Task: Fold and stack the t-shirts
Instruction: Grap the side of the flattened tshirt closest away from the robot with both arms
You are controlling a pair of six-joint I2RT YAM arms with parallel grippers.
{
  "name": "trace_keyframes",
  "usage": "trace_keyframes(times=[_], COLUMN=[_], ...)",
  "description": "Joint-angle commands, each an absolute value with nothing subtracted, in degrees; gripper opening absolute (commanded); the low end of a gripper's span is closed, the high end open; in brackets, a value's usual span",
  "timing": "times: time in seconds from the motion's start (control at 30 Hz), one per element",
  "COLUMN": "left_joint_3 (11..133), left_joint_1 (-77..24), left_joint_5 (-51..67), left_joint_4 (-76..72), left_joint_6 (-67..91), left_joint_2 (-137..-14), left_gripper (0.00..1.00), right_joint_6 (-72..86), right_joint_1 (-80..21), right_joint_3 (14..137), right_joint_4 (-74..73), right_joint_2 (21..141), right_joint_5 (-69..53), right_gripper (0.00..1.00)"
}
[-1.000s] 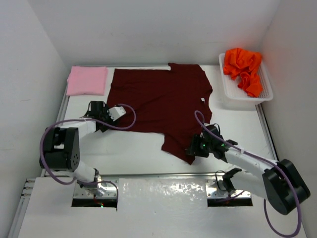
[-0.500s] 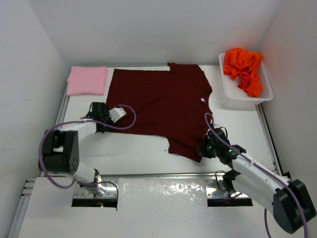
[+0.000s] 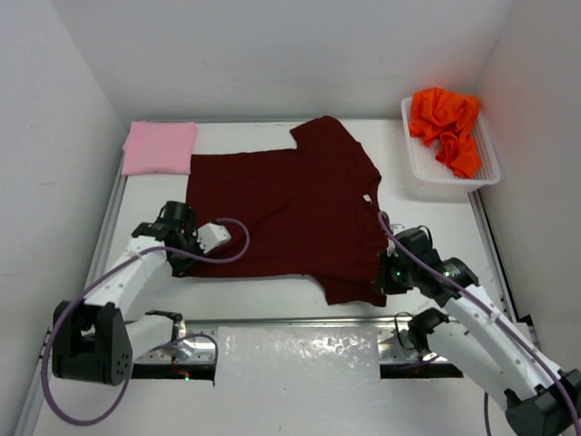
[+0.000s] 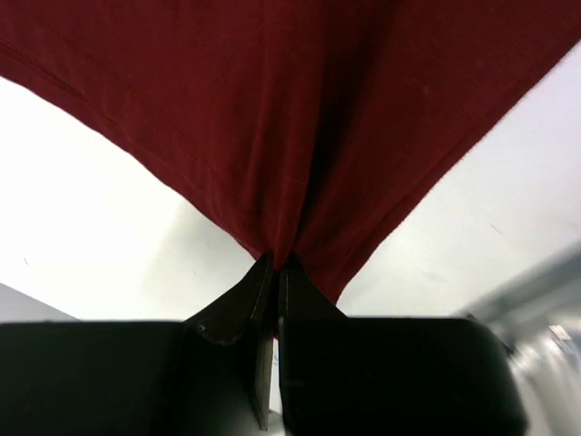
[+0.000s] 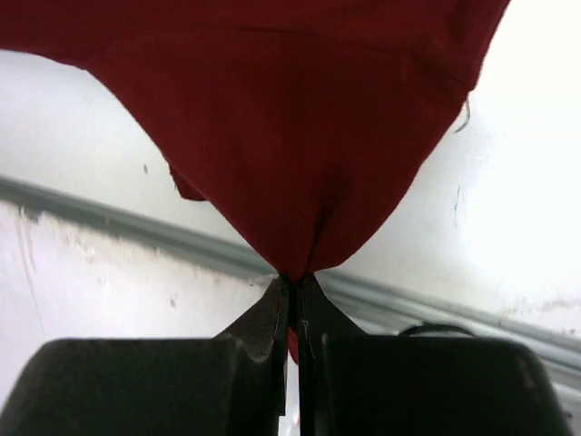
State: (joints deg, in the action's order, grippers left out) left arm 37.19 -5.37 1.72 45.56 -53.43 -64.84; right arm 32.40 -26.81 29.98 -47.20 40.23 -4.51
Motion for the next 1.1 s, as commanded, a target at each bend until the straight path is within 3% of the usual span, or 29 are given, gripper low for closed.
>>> trace_keyframes(times=[0.0, 0.23, 0.37, 0.53, 0.9, 1.07], left_joint_3=[42.3, 47.8, 50.7, 59.2, 71.1, 71.8], left_joint_1=[-5.9, -5.8, -2.9, -0.3, 0.0, 0.0], left_joint_5=[5.2, 5.0, 3.9, 4.7, 4.0, 5.4], left_joint_4=[55.7, 52.1, 49.0, 46.0, 45.2, 51.0], left_joint_6=[-53.2, -51.7, -51.4, -48.2, -43.3, -43.6], left_joint_2=[-59.7, -62.4, -70.4, -81.0, -96.8, -95.4], left_gripper=[0.00, 0.00, 0.00, 0.00, 0.00, 0.00], right_joint_6=[30.4, 24.6, 22.0, 18.6, 12.7, 12.9], right_joint_1=[-26.7, -25.6, -14.0, -11.5, -5.7, -5.7], right_joint_3=[33.0, 45.2, 47.9, 55.1, 64.5, 63.8], right_joint_4=[-53.0, -44.1, -33.5, -25.8, -21.8, -26.0], right_joint_2=[39.0, 54.3, 64.1, 76.3, 90.8, 89.2], right_joint_5=[-7.7, -0.5, -8.3, -10.4, -14.1, -16.0], right_gripper=[0.00, 0.00, 0.00, 0.00, 0.00, 0.00])
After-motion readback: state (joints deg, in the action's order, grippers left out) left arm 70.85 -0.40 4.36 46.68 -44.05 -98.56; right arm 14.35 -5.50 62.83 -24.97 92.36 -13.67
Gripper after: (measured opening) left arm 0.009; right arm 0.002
